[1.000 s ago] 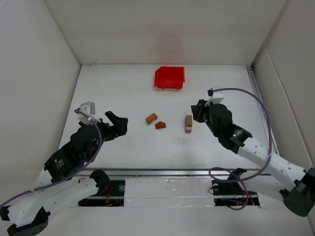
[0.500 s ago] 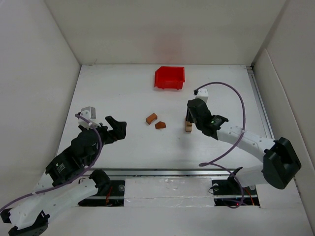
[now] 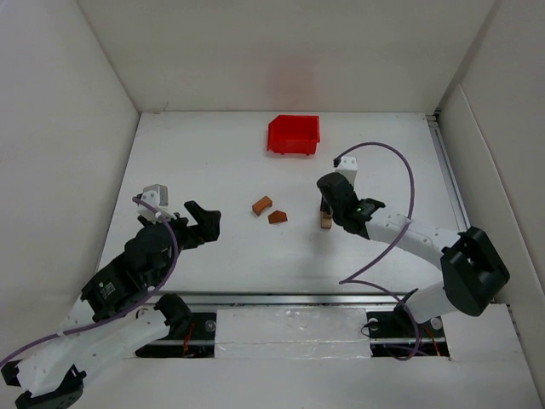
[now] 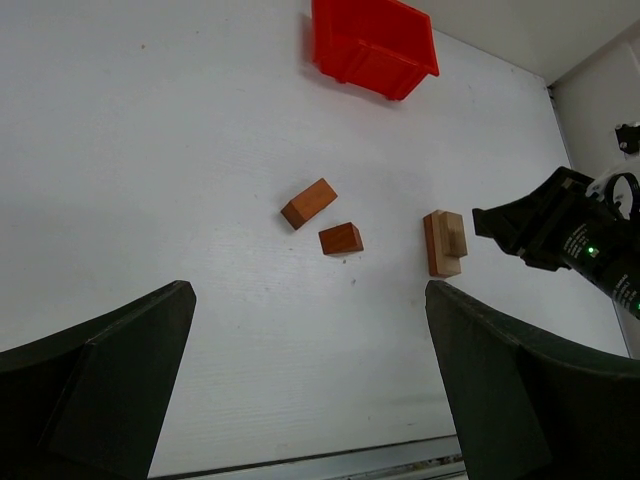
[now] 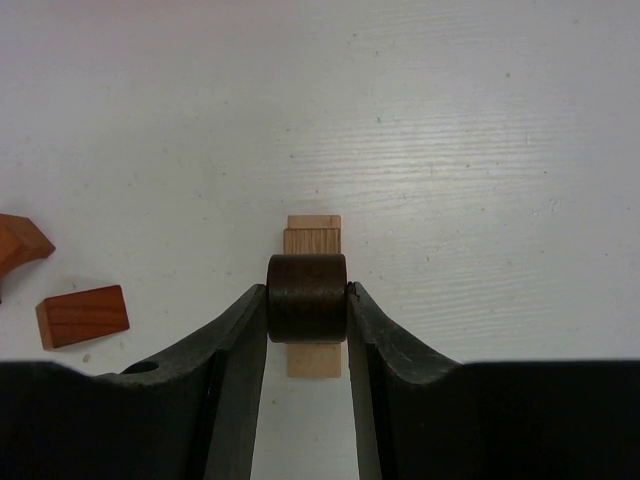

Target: Build the wood block tower

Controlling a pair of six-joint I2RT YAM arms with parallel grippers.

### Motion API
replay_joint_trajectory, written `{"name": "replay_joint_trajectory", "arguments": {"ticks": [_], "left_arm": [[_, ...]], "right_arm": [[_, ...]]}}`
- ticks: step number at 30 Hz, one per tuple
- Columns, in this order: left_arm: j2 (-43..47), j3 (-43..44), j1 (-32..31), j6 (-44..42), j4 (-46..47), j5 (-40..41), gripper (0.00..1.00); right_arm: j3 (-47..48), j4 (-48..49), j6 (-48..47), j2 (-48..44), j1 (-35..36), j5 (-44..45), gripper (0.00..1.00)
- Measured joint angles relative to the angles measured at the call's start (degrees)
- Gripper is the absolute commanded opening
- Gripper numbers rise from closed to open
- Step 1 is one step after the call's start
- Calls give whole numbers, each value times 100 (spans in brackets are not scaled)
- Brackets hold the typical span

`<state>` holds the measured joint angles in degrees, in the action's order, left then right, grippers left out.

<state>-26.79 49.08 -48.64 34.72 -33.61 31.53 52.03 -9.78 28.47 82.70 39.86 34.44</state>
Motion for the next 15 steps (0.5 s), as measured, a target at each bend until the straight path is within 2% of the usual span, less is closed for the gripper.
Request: {"name": "replay_joint_trajectory", "arguments": {"ticks": [15], "left_arm": [[-9, 0, -2, -35, 42, -7, 99]], "right_arm": [[-46, 127, 94, 391, 70, 46, 0]]}}
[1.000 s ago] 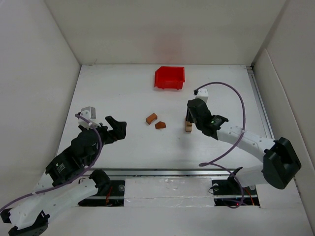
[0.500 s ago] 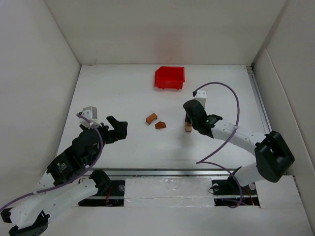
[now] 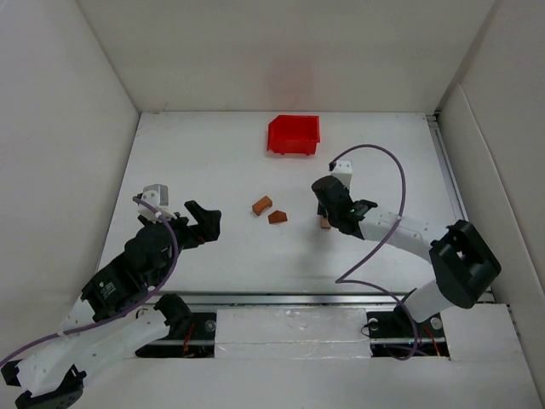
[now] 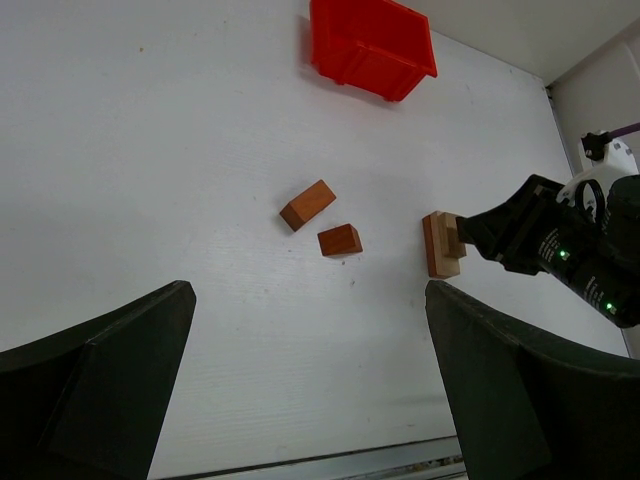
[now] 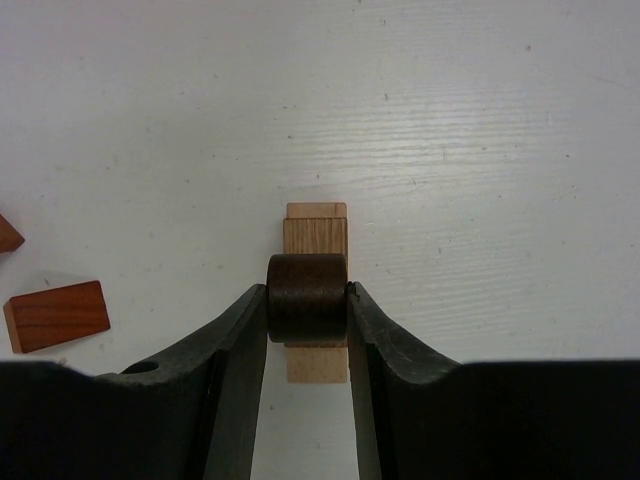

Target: Build the wood block tower

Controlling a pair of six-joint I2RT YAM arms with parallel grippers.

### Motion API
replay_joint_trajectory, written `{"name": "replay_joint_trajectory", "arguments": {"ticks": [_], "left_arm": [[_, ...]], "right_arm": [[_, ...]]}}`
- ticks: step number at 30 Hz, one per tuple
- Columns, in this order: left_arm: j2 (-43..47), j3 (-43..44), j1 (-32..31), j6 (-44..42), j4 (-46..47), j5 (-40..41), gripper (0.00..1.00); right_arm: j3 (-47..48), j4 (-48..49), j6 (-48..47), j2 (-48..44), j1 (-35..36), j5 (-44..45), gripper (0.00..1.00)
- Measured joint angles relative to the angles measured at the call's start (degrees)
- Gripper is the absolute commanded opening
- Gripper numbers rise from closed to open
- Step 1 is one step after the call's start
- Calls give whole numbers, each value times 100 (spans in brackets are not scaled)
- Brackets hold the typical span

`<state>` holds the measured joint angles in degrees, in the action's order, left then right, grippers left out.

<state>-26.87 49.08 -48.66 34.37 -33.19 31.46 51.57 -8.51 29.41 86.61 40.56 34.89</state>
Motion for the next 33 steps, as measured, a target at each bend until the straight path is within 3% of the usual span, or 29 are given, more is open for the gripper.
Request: {"name": "replay_joint_trajectory", "arguments": {"ticks": [33], "left_arm": [[11, -61, 2, -9, 39, -44, 99]], "right_arm": [[57, 33, 44, 385, 2, 118, 0]]}}
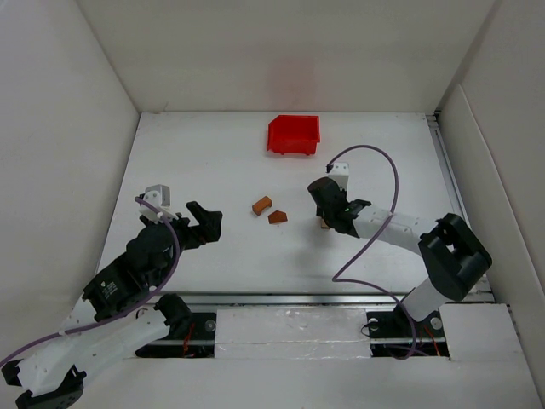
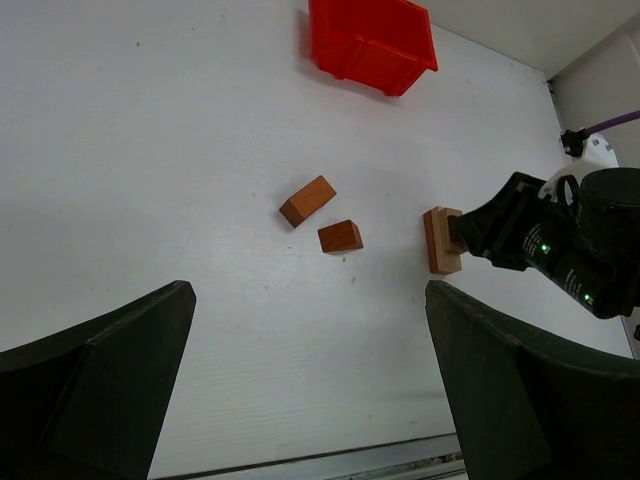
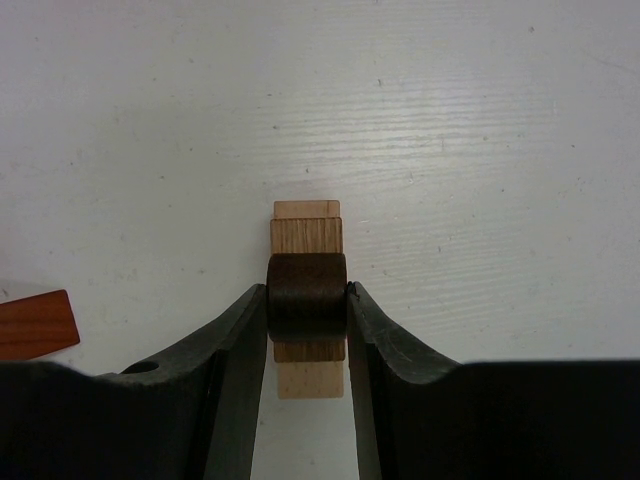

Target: Build the wood block tower

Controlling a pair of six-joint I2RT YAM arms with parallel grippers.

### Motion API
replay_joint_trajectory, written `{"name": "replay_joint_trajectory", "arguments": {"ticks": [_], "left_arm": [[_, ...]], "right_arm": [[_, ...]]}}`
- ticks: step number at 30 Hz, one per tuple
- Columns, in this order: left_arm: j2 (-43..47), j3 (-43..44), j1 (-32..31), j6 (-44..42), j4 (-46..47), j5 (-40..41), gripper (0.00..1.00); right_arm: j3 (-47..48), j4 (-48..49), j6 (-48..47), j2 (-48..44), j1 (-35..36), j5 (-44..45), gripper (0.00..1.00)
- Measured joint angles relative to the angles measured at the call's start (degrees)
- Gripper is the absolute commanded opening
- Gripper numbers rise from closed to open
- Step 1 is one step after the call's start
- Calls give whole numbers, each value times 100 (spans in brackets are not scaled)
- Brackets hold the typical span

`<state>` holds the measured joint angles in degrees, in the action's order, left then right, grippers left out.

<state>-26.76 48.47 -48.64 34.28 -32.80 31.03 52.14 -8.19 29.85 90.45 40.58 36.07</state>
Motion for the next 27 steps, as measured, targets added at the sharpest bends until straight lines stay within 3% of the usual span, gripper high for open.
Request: {"name": "replay_joint_trajectory", "arguments": {"ticks": [27], "left_arm": [[7, -13, 0, 0, 0, -15, 99]], "right_arm": [[63, 109, -7, 109, -2, 15, 1]]}}
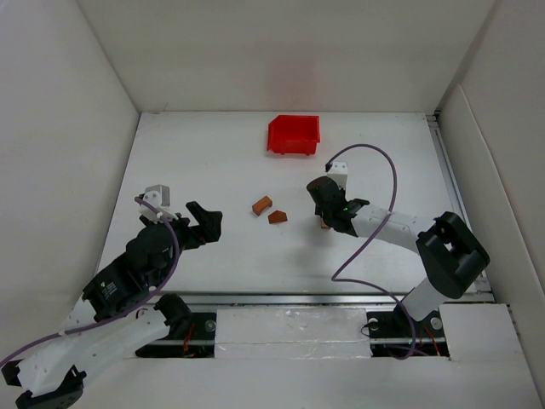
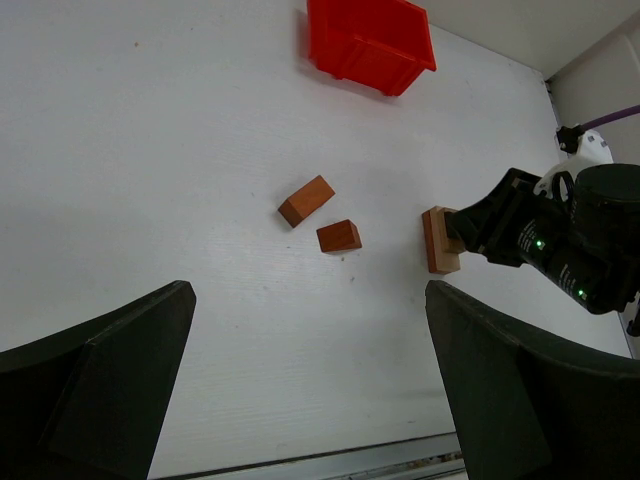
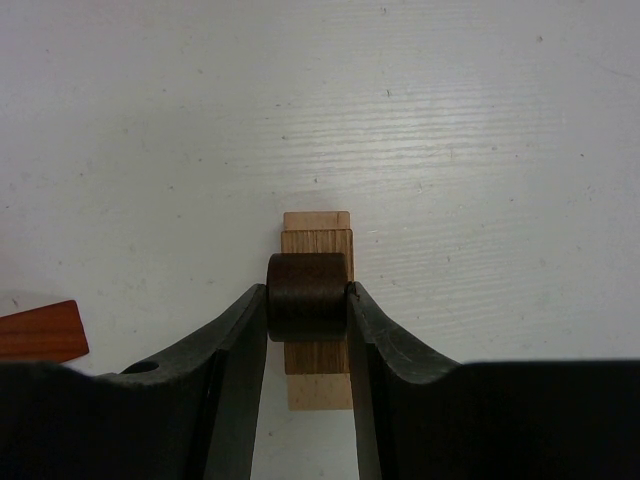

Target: Build the wood block tower

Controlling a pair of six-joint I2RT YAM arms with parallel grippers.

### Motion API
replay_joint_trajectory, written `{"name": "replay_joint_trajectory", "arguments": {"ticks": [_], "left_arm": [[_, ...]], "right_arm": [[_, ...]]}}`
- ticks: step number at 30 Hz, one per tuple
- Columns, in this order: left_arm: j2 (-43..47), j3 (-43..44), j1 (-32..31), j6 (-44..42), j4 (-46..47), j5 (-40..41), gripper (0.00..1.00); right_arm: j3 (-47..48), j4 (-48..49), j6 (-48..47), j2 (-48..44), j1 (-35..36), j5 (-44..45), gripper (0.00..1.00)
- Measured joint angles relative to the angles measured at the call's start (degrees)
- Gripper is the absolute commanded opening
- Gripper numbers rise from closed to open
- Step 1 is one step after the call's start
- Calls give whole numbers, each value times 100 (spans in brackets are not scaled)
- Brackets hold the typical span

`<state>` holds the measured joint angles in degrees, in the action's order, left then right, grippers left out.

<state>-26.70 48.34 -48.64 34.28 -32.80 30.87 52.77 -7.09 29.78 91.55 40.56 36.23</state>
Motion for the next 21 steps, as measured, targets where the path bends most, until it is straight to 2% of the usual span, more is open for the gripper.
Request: {"name": "replay_joint_trajectory", "arguments": {"ticks": [21], "left_arm": [[37, 0, 0, 0, 0, 0, 99]], "right_arm": [[-125, 195, -212, -302, -236, -407, 2]]}}
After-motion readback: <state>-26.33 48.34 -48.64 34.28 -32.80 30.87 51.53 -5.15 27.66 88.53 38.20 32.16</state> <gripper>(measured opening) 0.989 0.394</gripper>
